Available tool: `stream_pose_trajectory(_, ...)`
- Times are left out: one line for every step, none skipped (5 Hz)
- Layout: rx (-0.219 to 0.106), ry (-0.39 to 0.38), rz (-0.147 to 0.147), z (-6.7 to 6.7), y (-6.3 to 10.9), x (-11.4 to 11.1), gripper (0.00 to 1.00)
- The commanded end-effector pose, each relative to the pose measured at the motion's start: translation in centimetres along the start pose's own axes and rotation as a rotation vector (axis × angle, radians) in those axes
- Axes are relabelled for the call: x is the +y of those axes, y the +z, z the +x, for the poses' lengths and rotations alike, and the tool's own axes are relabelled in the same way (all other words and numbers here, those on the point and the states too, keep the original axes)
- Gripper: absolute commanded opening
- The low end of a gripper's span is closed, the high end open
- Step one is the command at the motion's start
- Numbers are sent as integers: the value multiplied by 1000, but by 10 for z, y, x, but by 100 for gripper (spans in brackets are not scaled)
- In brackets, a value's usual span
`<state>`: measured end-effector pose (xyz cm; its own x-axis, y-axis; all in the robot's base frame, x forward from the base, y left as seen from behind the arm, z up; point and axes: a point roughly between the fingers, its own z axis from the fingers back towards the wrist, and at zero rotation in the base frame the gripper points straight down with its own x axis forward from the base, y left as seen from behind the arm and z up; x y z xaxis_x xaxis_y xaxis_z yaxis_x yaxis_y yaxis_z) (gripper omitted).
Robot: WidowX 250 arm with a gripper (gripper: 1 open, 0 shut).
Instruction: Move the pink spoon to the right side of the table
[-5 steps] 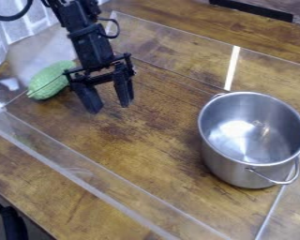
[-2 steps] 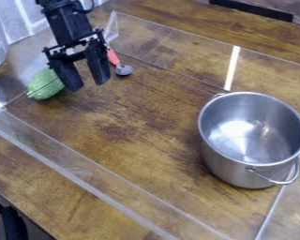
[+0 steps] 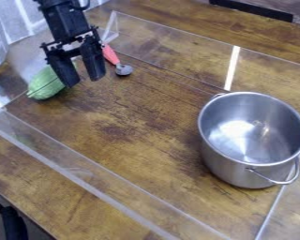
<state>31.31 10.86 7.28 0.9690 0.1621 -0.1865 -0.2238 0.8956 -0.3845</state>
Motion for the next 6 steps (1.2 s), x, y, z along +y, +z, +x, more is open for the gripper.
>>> stream_pose_trajectory(-78,27,14,5,16,-1,0)
stream_pose_trajectory(-105,94,5,4,16,5,100)
stream_pose_trajectory(-120,134,1,2,6,7,100)
stream_pose_trajectory(-135,175,-4,2,-4,8,0)
stream_pose_trajectory(-116,126,7,1,-11,15,100)
stream_pose_trajectory(-98,72,15,-2,-15,22,0)
